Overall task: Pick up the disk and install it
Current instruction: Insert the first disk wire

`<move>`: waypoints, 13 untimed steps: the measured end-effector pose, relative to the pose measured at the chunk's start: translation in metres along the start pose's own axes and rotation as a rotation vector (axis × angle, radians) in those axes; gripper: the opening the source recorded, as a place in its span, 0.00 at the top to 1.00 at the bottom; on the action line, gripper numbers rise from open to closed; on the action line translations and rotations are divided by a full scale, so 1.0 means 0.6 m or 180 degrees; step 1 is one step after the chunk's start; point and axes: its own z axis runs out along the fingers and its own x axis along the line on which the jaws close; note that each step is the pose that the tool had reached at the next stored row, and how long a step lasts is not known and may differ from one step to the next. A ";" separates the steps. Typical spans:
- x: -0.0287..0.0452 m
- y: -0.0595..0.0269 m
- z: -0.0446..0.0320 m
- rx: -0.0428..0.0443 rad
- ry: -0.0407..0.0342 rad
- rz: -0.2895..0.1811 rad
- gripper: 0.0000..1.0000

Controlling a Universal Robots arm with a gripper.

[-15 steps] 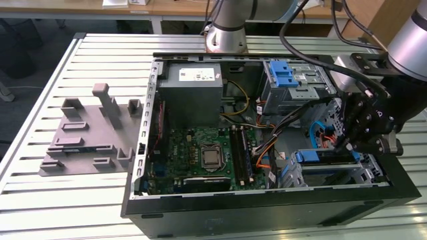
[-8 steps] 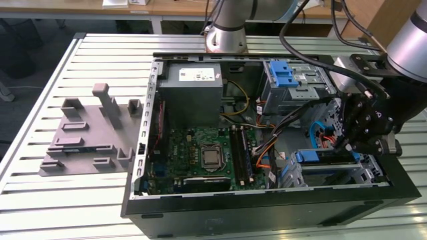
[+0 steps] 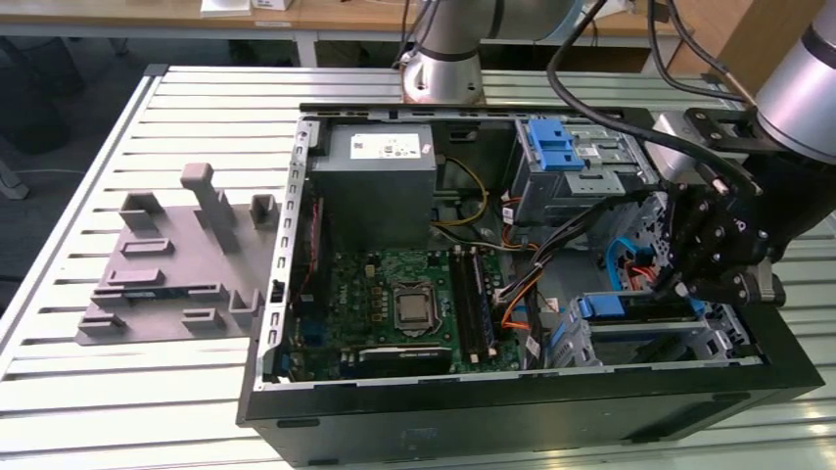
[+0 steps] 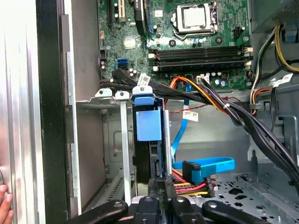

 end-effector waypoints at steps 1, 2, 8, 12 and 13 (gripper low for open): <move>0.000 0.000 0.000 0.0000 0.0000 0.0000 0.84; 0.000 0.000 0.000 0.0000 -0.0001 0.0000 0.84; 0.001 0.000 -0.016 0.0000 -0.0003 0.0000 0.76; 0.001 0.001 -0.030 -0.0001 -0.0002 0.0000 0.76; 0.001 0.001 -0.030 -0.0001 -0.0003 0.0000 0.76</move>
